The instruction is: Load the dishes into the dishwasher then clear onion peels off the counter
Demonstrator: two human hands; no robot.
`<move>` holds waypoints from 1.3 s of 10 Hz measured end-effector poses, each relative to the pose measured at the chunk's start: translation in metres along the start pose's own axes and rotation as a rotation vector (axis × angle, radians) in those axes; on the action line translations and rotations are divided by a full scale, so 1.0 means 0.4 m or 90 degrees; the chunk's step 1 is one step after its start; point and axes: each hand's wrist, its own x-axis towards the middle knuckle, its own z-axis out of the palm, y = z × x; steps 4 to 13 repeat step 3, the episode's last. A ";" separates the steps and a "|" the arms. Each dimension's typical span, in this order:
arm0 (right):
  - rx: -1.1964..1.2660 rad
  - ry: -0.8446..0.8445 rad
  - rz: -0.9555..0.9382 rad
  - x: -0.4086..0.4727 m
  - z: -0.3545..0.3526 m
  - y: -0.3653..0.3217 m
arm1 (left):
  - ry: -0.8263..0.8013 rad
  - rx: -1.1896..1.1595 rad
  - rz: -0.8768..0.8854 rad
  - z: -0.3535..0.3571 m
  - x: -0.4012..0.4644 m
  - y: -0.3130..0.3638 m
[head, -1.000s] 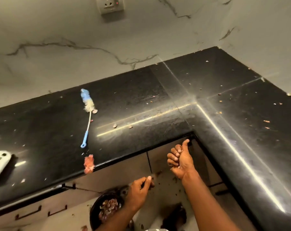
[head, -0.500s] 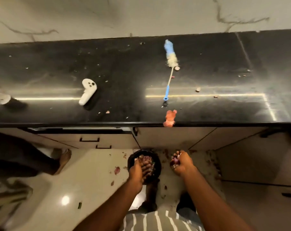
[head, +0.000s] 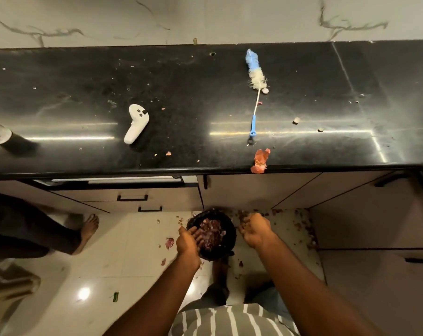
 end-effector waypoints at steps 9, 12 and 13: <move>0.120 -0.092 -0.068 -0.107 -0.104 -0.018 | -0.088 0.063 0.020 0.139 -0.050 -0.081; 0.120 -0.092 -0.068 -0.107 -0.104 -0.018 | -0.088 0.063 0.020 0.139 -0.050 -0.081; 0.120 -0.092 -0.068 -0.107 -0.104 -0.018 | -0.088 0.063 0.020 0.139 -0.050 -0.081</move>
